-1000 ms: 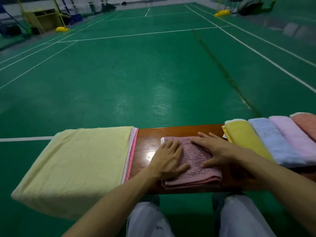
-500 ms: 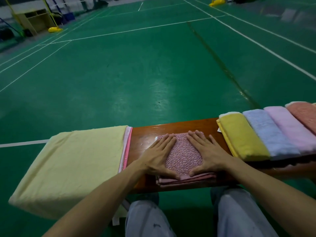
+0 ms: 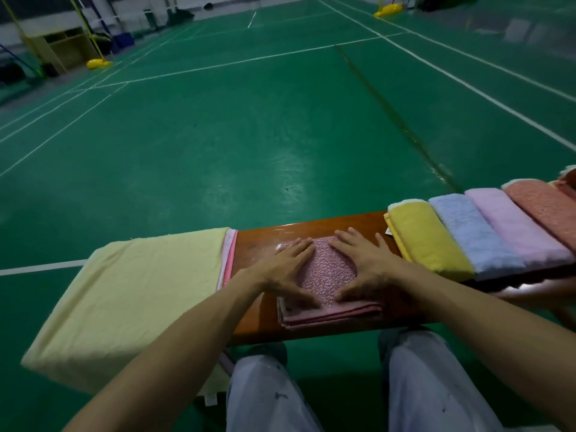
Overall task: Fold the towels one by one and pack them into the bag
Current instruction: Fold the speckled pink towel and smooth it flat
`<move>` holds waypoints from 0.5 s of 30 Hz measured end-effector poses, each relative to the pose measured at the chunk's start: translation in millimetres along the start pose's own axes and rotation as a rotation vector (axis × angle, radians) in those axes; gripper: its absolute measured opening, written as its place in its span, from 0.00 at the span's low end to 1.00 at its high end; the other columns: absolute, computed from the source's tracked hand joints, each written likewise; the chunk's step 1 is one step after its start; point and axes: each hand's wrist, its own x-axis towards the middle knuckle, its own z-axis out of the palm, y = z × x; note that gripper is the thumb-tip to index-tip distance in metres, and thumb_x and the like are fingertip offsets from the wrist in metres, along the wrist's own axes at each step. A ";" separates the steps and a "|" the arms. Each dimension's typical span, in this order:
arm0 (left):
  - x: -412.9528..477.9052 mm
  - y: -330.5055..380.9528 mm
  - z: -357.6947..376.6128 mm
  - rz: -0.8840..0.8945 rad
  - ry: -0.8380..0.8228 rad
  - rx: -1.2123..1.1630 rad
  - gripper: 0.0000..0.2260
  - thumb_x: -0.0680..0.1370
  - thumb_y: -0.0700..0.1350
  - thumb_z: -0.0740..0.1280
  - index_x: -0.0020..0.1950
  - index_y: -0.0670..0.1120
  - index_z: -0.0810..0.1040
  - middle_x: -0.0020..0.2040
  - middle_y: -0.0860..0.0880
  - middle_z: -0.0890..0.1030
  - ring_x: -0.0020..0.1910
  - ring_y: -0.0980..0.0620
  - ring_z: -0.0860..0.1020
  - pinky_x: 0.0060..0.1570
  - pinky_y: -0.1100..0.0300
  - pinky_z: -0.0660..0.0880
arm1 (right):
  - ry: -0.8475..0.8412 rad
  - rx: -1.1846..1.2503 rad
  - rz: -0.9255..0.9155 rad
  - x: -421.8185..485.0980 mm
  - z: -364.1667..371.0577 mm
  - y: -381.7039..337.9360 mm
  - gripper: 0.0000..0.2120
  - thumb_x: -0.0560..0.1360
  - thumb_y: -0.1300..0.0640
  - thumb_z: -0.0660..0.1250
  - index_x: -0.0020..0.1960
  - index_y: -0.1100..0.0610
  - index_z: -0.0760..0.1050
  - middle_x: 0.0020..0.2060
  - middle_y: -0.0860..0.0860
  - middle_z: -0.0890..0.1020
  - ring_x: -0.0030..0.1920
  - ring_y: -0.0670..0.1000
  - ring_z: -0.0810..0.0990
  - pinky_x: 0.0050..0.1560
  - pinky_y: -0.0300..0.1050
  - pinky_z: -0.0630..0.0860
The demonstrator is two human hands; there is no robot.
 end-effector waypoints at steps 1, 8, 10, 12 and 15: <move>1.2 2.3 -9.4 -0.020 0.066 -0.084 0.45 0.71 0.65 0.68 0.79 0.48 0.52 0.80 0.49 0.46 0.77 0.50 0.49 0.74 0.49 0.50 | 0.121 0.093 0.005 -1.8 -6.9 -2.5 0.52 0.64 0.30 0.70 0.79 0.48 0.52 0.80 0.48 0.47 0.79 0.52 0.46 0.77 0.63 0.45; 5.6 20.3 -35.5 -0.582 0.382 -1.363 0.13 0.81 0.46 0.63 0.63 0.43 0.70 0.60 0.46 0.71 0.41 0.48 0.79 0.35 0.61 0.79 | 0.285 0.990 0.320 10.1 -24.5 -6.2 0.31 0.74 0.52 0.73 0.72 0.54 0.62 0.68 0.56 0.69 0.48 0.56 0.82 0.36 0.44 0.78; 8.3 21.4 -27.5 -0.638 0.327 -1.425 0.11 0.81 0.47 0.63 0.62 0.45 0.70 0.60 0.45 0.69 0.44 0.47 0.78 0.39 0.60 0.80 | 0.224 1.083 0.371 14.4 -18.9 -5.7 0.36 0.73 0.52 0.74 0.74 0.52 0.57 0.71 0.60 0.66 0.54 0.60 0.80 0.33 0.43 0.79; 11.0 20.7 -22.3 -0.654 0.333 -1.441 0.10 0.81 0.48 0.63 0.60 0.47 0.71 0.60 0.46 0.69 0.44 0.48 0.78 0.41 0.60 0.79 | 0.203 1.183 0.394 16.1 -17.4 -6.1 0.38 0.74 0.53 0.74 0.75 0.50 0.54 0.72 0.62 0.64 0.49 0.59 0.82 0.29 0.42 0.78; 16.2 17.6 -20.9 -0.677 0.334 -1.434 0.12 0.81 0.49 0.64 0.62 0.45 0.71 0.59 0.47 0.70 0.45 0.50 0.76 0.44 0.60 0.80 | 0.201 1.299 0.422 18.4 -19.6 -7.5 0.36 0.74 0.56 0.73 0.73 0.48 0.55 0.71 0.63 0.64 0.43 0.59 0.84 0.27 0.42 0.78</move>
